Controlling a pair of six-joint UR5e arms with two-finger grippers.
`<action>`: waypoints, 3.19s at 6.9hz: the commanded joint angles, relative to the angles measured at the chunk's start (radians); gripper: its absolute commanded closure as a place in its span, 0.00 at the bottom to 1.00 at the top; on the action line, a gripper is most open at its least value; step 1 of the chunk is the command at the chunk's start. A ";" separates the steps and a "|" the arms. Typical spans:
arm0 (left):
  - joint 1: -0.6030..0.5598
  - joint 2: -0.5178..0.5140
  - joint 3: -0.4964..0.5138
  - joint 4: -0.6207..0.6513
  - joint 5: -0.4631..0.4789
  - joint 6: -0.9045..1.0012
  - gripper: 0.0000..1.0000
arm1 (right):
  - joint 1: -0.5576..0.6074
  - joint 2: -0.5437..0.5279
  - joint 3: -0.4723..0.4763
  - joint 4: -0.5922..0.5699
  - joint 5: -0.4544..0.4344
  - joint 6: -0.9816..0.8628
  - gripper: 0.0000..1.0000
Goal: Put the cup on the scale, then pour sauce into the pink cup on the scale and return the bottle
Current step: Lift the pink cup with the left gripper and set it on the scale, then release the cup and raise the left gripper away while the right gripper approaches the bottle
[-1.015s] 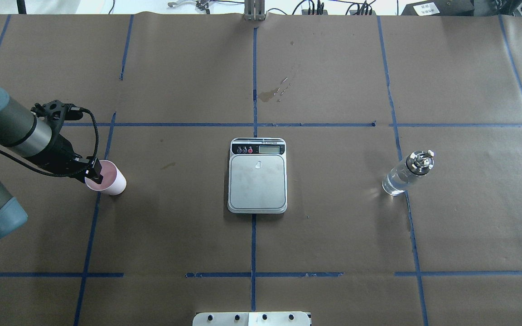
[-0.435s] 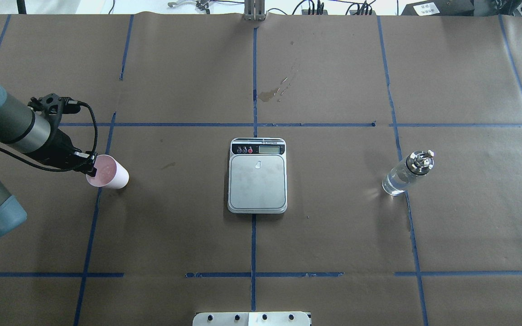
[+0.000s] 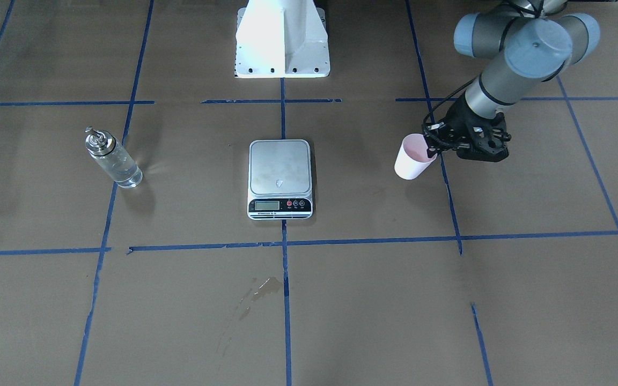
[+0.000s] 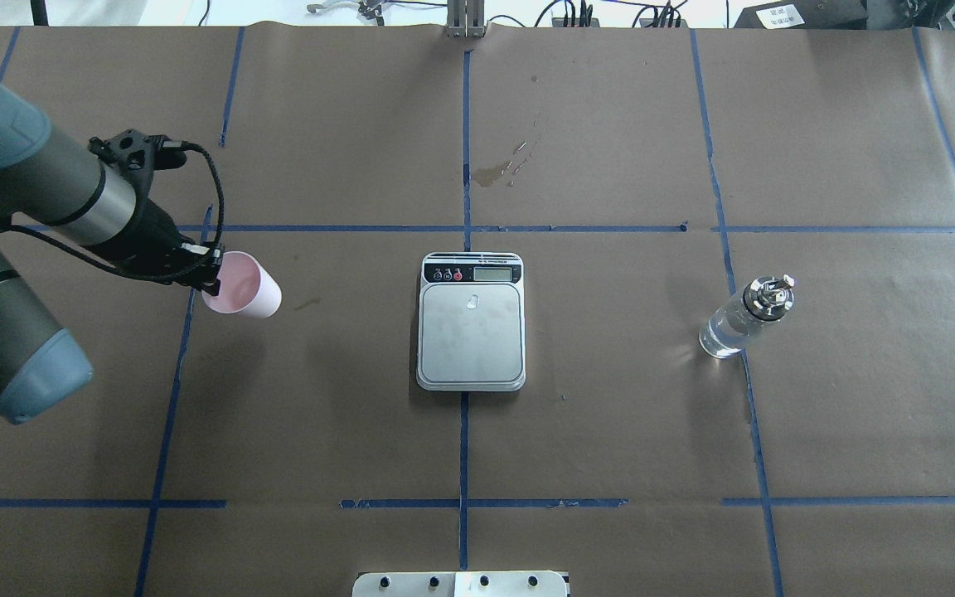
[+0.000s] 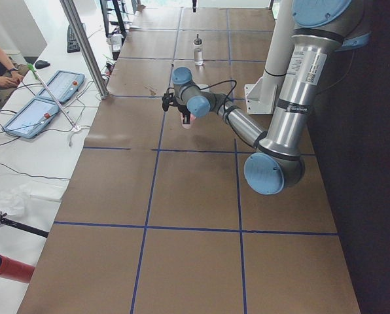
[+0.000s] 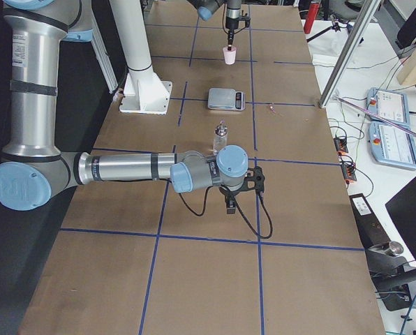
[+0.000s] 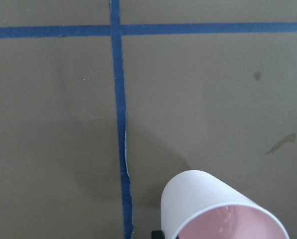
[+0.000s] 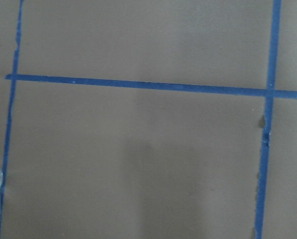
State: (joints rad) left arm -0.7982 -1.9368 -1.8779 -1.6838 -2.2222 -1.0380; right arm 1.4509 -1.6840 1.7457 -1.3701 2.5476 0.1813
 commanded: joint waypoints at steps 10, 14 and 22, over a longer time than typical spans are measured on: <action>0.251 -0.446 0.272 0.115 0.188 -0.266 1.00 | -0.204 -0.049 0.123 0.563 0.066 0.469 0.00; 0.252 -0.447 0.286 0.112 0.191 -0.264 1.00 | -0.254 -0.046 0.161 0.572 0.062 0.550 0.00; 0.219 -0.450 0.166 0.098 0.191 -0.264 0.35 | -0.544 -0.123 0.250 0.813 -0.212 0.805 0.00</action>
State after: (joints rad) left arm -0.5659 -2.3878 -1.6945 -1.5864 -2.0307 -1.3019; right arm 0.9748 -1.7659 1.9529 -0.5644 2.4082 0.9839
